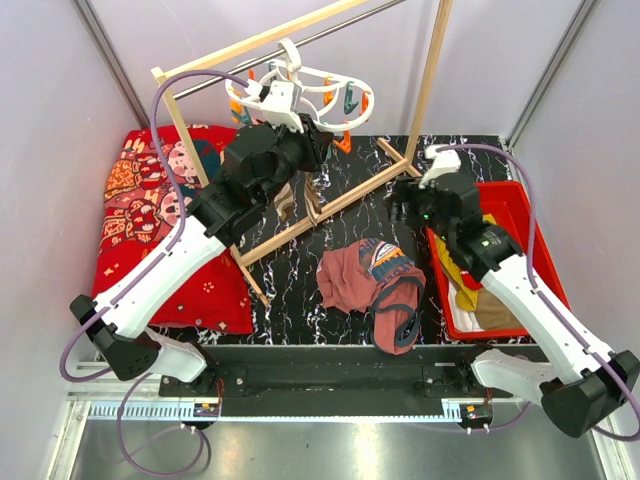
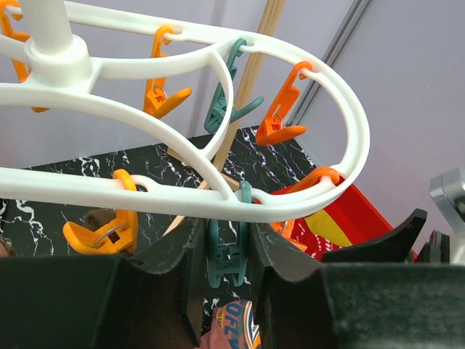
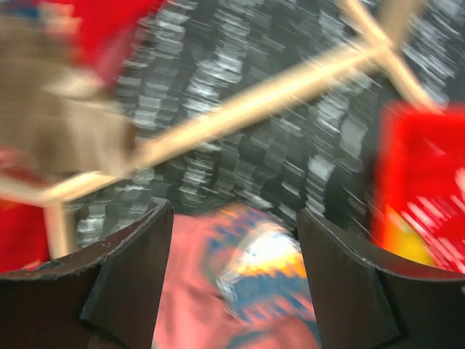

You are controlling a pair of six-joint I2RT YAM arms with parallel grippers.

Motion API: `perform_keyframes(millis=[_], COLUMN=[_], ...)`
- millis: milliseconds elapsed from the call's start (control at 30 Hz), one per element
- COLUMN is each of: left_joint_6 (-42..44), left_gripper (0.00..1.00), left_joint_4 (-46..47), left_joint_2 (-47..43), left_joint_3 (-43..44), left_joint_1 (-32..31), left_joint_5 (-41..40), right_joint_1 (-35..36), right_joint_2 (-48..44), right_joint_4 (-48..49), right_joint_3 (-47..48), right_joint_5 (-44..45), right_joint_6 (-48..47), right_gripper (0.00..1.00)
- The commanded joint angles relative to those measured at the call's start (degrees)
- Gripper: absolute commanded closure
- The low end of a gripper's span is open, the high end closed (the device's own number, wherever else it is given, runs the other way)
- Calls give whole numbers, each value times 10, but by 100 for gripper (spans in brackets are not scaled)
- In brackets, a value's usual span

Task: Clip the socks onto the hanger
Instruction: Pick up the sock from the bin.

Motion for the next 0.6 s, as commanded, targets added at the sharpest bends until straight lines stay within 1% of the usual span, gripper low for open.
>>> perform_keyframes(millis=[0,33,100,133,200,233,300,333,400,433,467,567], left_joint_6=[10,9,5,4,4,6,6,8,10,10,9,7], left_gripper=[100,100,100,100,100,100,100,100,100,100,100,100], left_joint_4=[43,43,42,42,41,40,37,36,35,35,35,35], left_joint_2=[-2,-1,-2,-2,-2,-3,-4,-5,-8,-10,-11,-13], left_joint_3=[-8,-9,-10,-8,-8,-8,-8,-8,-8,-9,-9,-11], left_joint_1=[-1,-1,-1,-1,-1,-1,-1,-1,-1,-1,-1,-1], left_joint_5=[-12,-10,-2,1,5,6,6,6,7,7,8,11], right_joint_1=[-75,-111,-150,-186,-222,-257,-284,-293,-313,-322,-343,-359], right_joint_2=[-18,-17,-4,9,28,49,78,112,147,183,202,276], right_joint_4=[-155,-168,-198,-204,-213,-213,-212,-212,-211,-209,-203,-194], right_joint_3=[8,15,24,33,41,50,63,80,104,111,118,147], right_joint_5=[58,58,58,59,45,40,20,16,-2,-13,-34,-65], right_joint_6=[36,36,35,34,34,35,40,39,38,34,32,18], right_gripper=[22,22,23,24,26,26,28,28,30,31,32,35])
